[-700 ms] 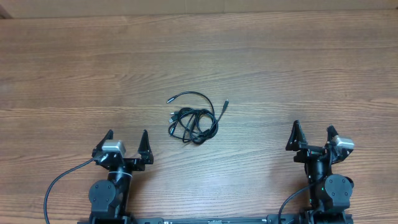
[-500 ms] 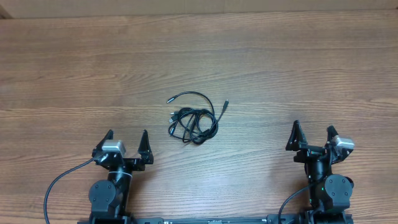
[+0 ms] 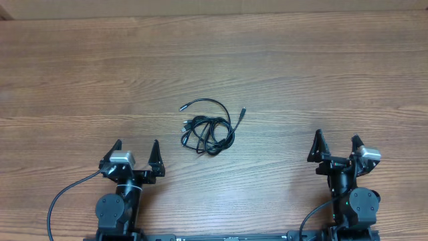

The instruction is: Untangle cables

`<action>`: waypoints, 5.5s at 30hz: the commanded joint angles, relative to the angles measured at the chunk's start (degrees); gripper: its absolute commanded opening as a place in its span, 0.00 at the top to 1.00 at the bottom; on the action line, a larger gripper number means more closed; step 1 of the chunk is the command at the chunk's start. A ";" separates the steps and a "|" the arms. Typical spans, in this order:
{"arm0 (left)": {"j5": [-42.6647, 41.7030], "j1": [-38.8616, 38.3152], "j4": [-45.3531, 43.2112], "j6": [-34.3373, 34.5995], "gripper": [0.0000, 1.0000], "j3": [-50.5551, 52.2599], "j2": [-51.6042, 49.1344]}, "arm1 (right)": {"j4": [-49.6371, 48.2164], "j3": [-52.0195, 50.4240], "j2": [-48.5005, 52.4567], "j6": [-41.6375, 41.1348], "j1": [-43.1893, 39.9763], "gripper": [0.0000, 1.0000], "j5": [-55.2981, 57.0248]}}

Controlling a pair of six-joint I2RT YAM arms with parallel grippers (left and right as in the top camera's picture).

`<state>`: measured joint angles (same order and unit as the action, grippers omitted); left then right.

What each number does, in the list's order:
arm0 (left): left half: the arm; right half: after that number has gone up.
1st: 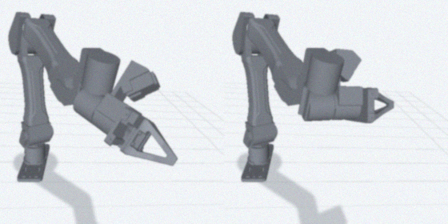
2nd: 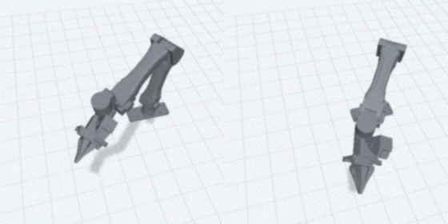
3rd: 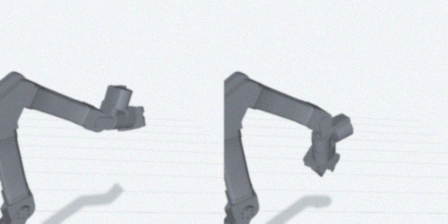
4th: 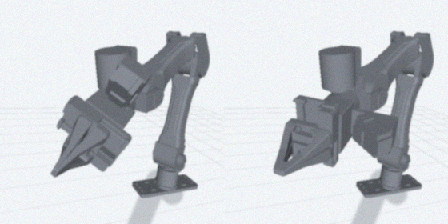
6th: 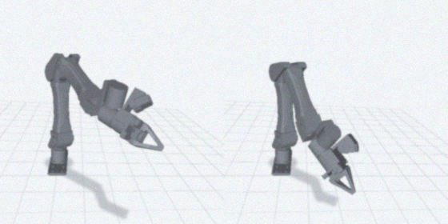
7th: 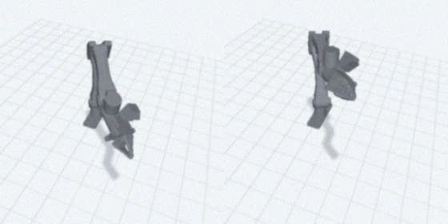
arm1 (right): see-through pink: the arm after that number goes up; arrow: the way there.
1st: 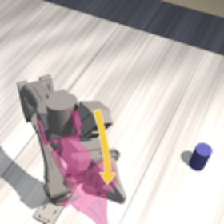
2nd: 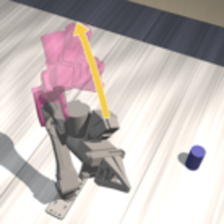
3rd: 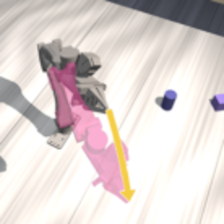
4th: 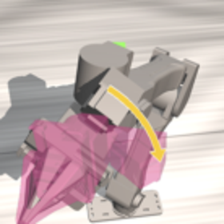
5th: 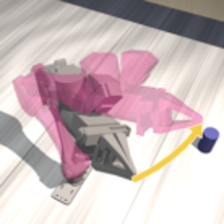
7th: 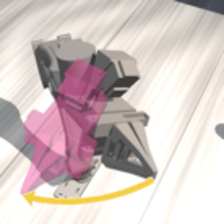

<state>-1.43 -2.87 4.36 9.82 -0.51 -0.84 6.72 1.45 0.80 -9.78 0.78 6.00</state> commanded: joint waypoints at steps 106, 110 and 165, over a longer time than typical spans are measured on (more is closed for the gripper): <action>-7.72 0.26 15.23 -5.25 0.00 -21.90 -15.10 | -0.31 0.02 -0.63 0.24 -0.15 0.00 0.39; -9.35 0.26 17.25 -7.30 0.00 -27.17 -22.86 | -0.31 0.02 -0.63 0.24 -0.15 0.00 0.39; -9.84 -1.64 46.18 -12.48 0.00 -61.59 -55.08 | -0.31 0.02 -0.63 0.24 -0.15 0.00 0.39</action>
<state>-11.42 -4.16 50.65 -1.58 -60.42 -55.68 6.70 1.45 0.80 -9.78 0.78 6.00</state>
